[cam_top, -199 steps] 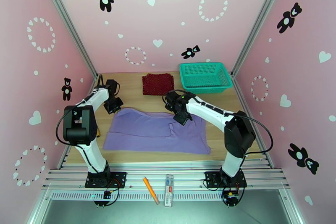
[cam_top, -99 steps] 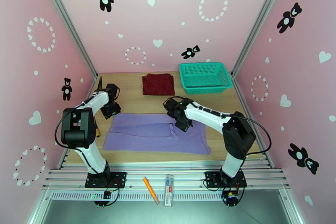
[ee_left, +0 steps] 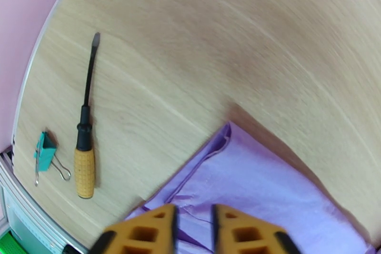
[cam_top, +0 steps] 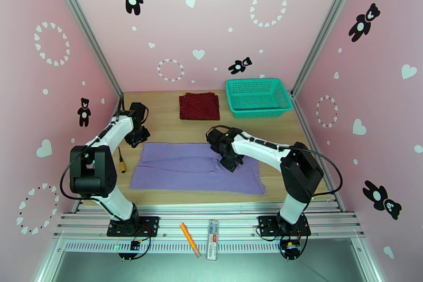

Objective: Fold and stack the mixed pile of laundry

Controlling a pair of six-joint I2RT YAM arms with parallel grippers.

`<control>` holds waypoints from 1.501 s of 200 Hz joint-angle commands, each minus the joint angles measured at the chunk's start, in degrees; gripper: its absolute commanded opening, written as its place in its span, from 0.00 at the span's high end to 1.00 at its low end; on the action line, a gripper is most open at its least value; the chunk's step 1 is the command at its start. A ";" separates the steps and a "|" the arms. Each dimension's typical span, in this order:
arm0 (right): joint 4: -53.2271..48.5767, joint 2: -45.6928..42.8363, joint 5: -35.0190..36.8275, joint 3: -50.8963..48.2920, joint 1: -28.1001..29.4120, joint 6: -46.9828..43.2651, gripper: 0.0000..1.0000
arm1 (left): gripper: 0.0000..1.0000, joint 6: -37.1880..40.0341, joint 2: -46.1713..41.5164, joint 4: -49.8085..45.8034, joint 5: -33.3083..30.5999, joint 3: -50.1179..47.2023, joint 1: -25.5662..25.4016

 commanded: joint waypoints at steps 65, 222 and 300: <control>13.47 2.83 -18.13 4.89 -20.65 12.18 0.46 | 1.00 -2.85 10.33 5.48 3.34 -0.77 -1.62; 18.69 7.48 -8.10 5.44 -22.71 22.71 1.00 | 1.00 -2.75 15.84 7.55 4.02 -0.11 -2.15; 16.36 -7.70 -2.40 -8.44 -19.86 51.92 1.00 | 1.00 -2.02 16.75 9.01 4.39 -0.17 -2.22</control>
